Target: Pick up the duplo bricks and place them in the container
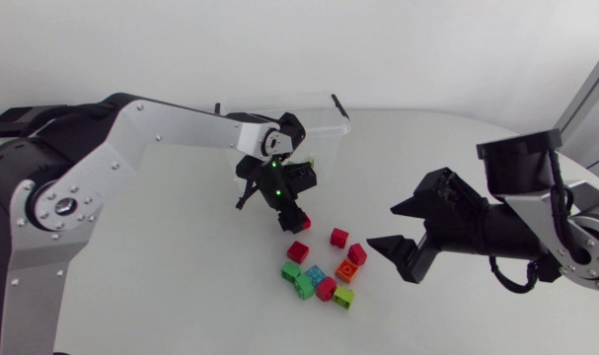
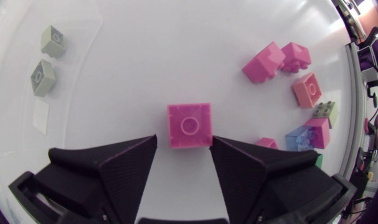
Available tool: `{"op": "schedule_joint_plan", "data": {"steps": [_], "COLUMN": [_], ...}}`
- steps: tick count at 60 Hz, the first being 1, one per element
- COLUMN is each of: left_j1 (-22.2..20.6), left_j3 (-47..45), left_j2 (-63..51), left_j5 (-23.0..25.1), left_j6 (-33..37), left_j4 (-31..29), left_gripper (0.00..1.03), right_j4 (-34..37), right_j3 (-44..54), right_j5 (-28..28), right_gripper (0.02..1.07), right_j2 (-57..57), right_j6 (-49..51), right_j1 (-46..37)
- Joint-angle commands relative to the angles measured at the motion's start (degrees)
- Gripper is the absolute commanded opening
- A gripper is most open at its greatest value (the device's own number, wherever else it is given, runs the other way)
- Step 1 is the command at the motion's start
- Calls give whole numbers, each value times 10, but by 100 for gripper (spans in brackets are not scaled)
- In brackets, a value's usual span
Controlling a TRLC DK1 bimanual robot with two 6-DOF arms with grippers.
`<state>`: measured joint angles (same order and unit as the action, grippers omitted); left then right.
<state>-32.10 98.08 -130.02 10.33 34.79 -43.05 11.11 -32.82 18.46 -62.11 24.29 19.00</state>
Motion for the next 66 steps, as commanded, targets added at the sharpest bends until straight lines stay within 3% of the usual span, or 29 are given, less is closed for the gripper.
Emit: {"op": "schedule_joint_plan", "data": {"steps": [1, 9, 15, 32, 51, 66], "left_j1": [-7, -6, -8, 0, 54, 107], "left_j3": [14, 15, 10, -67, -119, -120], "left_j2": [-29, -29, -19, 83, 276, 304], "left_j5": [-5, -4, -2, 29, 93, 102], "left_j6": [10, 7, 4, 2, -28, -96], "left_j4": [-12, -3, 18, 50, 65, 170], "left_gripper": [49, 41, 22, 20, 20, 20], "right_j4": [-5, -19, -33, -61, -67, -67], "right_j3": [12, 21, 22, -29, -123, -167], "right_j5": [4, 4, 4, 4, -11, -14], "right_gripper": [100, 100, 100, 100, 99, 96], "right_j2": [-9, -32, -66, -175, -306, -384], "right_j6": [11, 22, 40, 77, 83, 87], "right_j1": [0, -3, -8, -5, 37, 42]}}
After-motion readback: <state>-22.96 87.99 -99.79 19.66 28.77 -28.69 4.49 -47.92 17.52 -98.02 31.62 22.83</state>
